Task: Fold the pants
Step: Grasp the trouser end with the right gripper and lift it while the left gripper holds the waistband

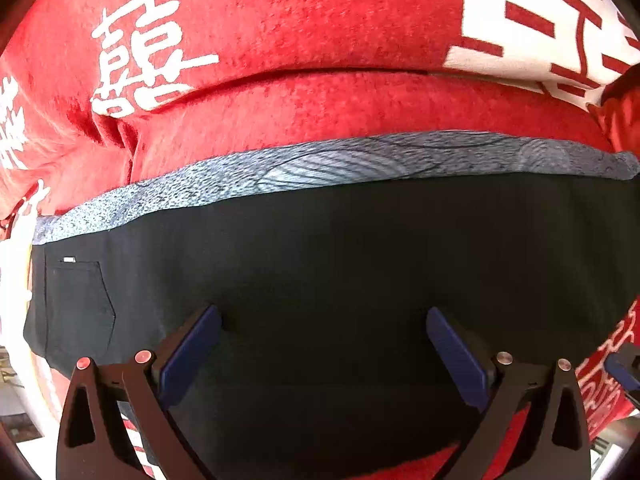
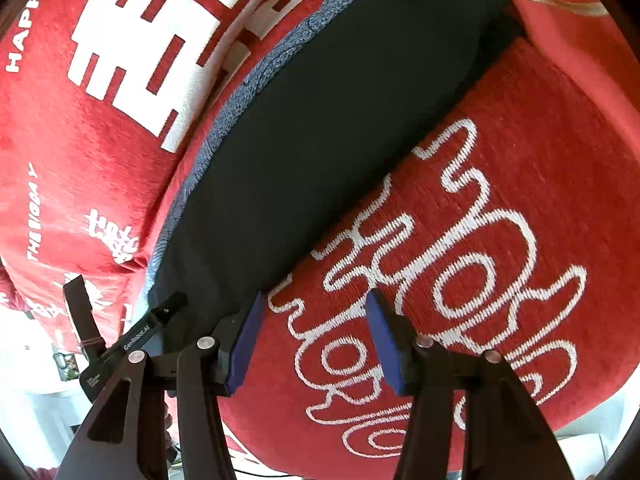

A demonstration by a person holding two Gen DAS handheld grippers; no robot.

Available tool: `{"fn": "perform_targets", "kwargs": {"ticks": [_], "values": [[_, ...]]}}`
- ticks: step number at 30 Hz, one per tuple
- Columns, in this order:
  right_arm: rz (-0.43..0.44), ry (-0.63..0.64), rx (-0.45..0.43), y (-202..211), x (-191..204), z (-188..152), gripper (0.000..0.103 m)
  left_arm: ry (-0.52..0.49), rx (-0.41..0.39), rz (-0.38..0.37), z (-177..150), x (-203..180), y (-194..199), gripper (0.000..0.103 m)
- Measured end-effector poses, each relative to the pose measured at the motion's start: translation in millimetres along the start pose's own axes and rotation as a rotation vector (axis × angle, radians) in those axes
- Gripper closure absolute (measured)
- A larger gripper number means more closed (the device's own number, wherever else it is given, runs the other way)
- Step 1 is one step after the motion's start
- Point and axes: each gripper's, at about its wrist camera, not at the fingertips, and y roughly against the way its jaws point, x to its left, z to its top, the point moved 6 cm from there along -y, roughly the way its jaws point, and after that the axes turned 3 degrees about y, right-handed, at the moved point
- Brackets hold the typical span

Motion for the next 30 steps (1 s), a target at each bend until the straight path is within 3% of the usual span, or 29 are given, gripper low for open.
{"fn": "perform_targets", "kwargs": {"ticks": [7,11,13,18,22,24,27,30], "values": [[0.077,0.044,-0.116,27.4,-3.1,24.7,0.044,-0.032,-0.047,-0.097,13.4,-55.7,25.2,0.0],[0.085,-0.009,-0.186,40.4,-21.3,49.0,0.044,-0.051,-0.044,-0.127,18.8,-88.3,13.7,0.0],[0.094,-0.047,-0.217,44.4,-32.9,54.6,0.044,-0.078,-0.007,-0.097,14.8,-100.6,-3.6,0.0],[0.13,-0.112,-0.261,45.1,-54.8,56.5,0.043,-0.089,-0.057,-0.111,12.0,-102.4,-5.1,0.0],[0.207,-0.136,-0.334,43.0,-59.3,72.2,0.043,-0.105,-0.058,-0.108,11.6,-103.1,-4.9,0.0],[0.235,-0.134,-0.363,39.9,-56.2,83.9,0.037,-0.105,-0.061,-0.108,11.3,-102.4,-4.5,0.0],[0.231,-0.122,-0.4,34.5,-47.0,97.7,0.033,-0.094,-0.058,-0.116,12.0,-100.8,-4.8,0.0],[0.214,-0.142,-0.372,30.8,-42.8,106.2,0.035,-0.091,-0.035,-0.123,10.7,-105.2,-2.4,0.0]]}}
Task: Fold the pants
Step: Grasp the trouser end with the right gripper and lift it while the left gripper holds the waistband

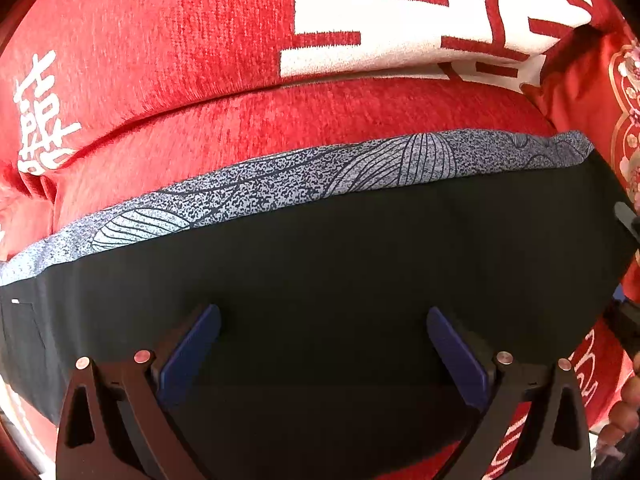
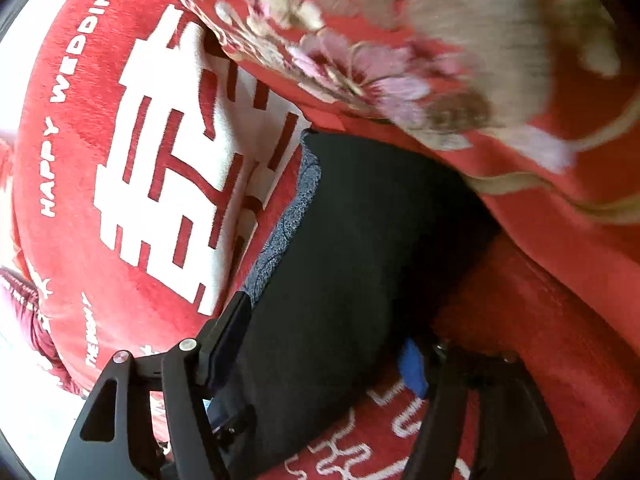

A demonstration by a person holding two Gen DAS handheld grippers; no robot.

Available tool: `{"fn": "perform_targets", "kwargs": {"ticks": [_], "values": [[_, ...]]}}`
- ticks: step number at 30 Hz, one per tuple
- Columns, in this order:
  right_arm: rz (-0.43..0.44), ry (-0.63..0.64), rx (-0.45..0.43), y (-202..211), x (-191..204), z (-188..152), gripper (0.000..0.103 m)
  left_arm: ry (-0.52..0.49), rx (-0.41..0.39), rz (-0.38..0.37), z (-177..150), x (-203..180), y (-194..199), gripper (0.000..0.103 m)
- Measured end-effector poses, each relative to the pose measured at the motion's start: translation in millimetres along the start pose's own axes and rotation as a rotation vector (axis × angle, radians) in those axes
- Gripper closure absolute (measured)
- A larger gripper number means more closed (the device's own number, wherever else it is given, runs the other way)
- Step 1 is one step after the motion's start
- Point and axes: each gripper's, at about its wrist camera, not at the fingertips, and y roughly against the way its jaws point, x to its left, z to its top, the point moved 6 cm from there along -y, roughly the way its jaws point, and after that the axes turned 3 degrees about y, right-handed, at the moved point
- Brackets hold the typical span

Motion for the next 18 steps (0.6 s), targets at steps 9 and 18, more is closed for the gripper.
{"fn": "perform_targets", "kwargs": {"ticks": [9,18], "values": [[0.021,0.108,0.062,20.4,41.0,1.8,0.088,-0.063,-0.091,-0.043,17.7,-19.3,41.7,0.033],[-0.026,0.395,0.07,29.1,114.5,-20.4,0.088,-0.108,-0.059,-0.11,7.6,-34.7,13.9,0.029]]}}
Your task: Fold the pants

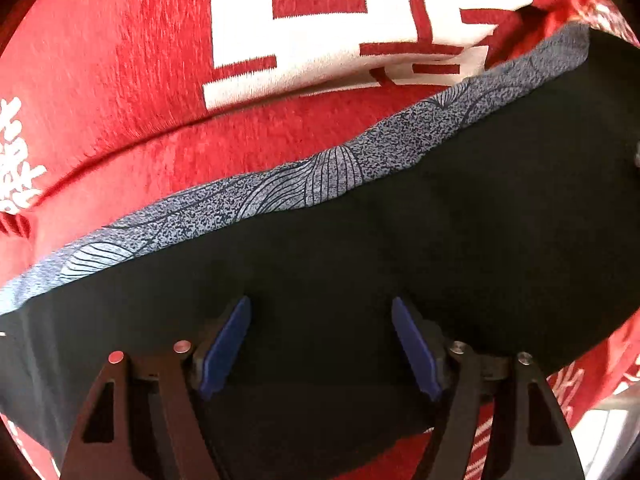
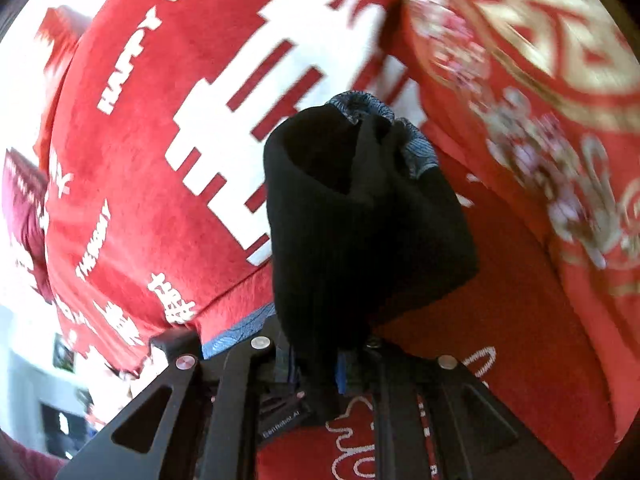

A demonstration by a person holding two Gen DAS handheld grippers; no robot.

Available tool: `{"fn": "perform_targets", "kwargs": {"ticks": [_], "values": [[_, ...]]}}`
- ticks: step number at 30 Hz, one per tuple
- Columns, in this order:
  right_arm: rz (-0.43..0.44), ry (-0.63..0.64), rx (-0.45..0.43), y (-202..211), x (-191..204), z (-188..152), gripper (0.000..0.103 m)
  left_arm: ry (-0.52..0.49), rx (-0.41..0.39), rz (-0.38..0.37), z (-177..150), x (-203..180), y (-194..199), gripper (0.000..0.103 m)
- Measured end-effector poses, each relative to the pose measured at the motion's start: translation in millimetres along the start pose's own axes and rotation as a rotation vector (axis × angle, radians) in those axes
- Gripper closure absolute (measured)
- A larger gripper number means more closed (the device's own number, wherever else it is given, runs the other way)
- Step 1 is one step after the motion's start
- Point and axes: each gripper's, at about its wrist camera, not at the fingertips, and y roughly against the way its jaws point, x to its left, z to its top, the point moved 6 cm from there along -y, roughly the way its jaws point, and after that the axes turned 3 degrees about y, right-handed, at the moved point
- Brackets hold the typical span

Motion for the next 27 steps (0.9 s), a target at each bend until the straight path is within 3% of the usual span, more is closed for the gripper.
{"fn": "perform_targets", "kwargs": {"ticks": [4,8,10,15,19,21,23,25,26,27], "values": [[-0.033,0.08,0.002,-0.5,31.5,3.5,0.088,0.021,0.034,-0.07,-7.9,14.4,16.8,0.029],[-0.085,0.199,0.015,-1.2,72.7,-8.0,0.088,0.041,-0.014,-0.084,-15.9,41.0,52.7,0.029],[-0.109,0.253,0.024,-7.4,95.0,-16.2,0.088,0.049,-0.024,-0.078,-24.8,67.4,70.2,0.014],[-0.161,0.392,0.061,-35.8,152.4,-48.3,0.085,0.118,-0.029,-0.026,-46.2,147.6,98.4,0.014],[-0.21,0.53,0.129,-81.9,199.4,-94.7,0.08,0.23,-0.01,0.046,-75.2,222.0,106.1,0.014],[-0.259,0.617,0.193,-116.8,214.0,-130.7,0.073,0.278,0.007,0.082,-90.1,257.4,105.5,0.014],[-0.349,0.743,0.283,-153.2,218.6,-174.2,0.064,0.303,0.026,0.107,-103.8,279.7,103.6,0.014],[-0.496,0.91,0.37,-177.2,214.7,-218.8,0.058,0.329,0.052,0.129,-119.4,298.8,100.9,0.014],[-0.556,1.021,0.354,-178.2,222.8,-235.8,0.057,0.338,0.058,0.131,-124.3,303.6,100.4,0.014],[-0.544,1.065,0.334,-171.7,226.8,-243.4,0.055,0.35,0.06,0.126,-128.9,308.5,101.5,0.014]]}}
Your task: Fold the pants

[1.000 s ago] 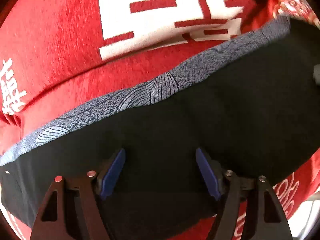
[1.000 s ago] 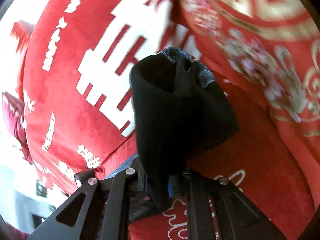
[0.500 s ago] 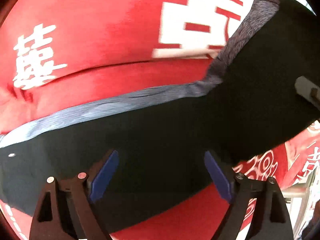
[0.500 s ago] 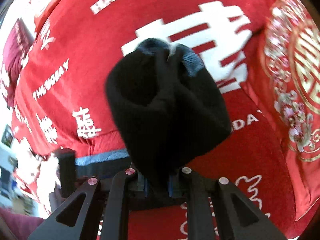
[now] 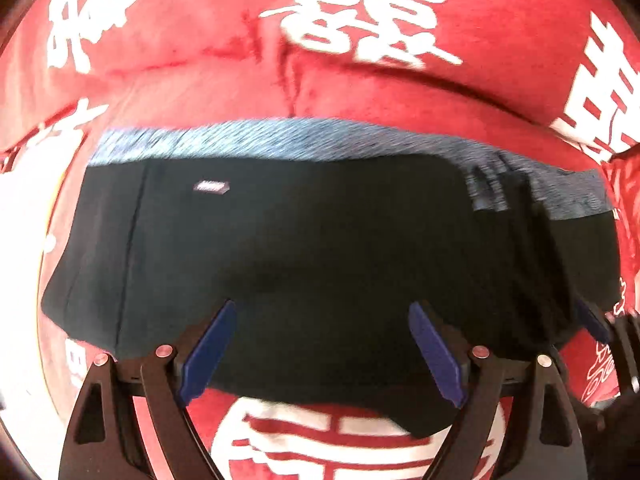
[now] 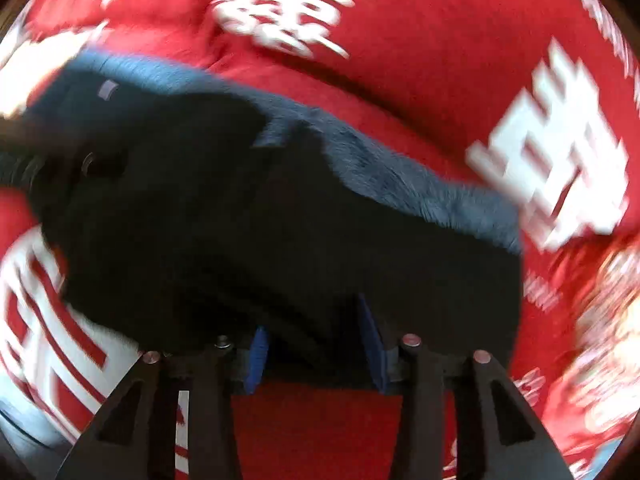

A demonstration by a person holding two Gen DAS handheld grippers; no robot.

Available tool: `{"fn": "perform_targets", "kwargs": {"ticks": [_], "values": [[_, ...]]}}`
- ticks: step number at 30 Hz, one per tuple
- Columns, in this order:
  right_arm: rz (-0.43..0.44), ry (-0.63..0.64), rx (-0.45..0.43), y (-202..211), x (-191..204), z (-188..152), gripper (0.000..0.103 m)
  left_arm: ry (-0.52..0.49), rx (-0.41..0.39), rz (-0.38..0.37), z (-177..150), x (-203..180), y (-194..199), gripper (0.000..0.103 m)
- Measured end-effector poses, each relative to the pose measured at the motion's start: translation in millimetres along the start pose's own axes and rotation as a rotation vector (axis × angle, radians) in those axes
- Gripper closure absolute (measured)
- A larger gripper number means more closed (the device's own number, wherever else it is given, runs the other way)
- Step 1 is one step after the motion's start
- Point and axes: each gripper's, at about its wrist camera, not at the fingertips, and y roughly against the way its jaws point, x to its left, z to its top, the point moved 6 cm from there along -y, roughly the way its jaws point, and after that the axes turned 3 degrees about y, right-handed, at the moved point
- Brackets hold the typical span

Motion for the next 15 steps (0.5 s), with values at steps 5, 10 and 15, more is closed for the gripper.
{"fn": "perform_targets", "kwargs": {"ticks": [5,10,15], "values": [[0.41,-0.255,-0.07,41.0,-18.3,-15.5,0.045,0.012,0.012,-0.088,1.9,-10.5,10.7,0.014],[0.705,-0.849,-0.023,11.8,-88.1,-51.3,0.045,-0.055,0.004,-0.241,13.9,-68.0,28.3,0.014],[0.872,-1.117,-0.04,-14.2,-115.9,-73.6,0.045,-0.143,0.046,-0.294,15.6,-120.2,14.7,0.014]]}}
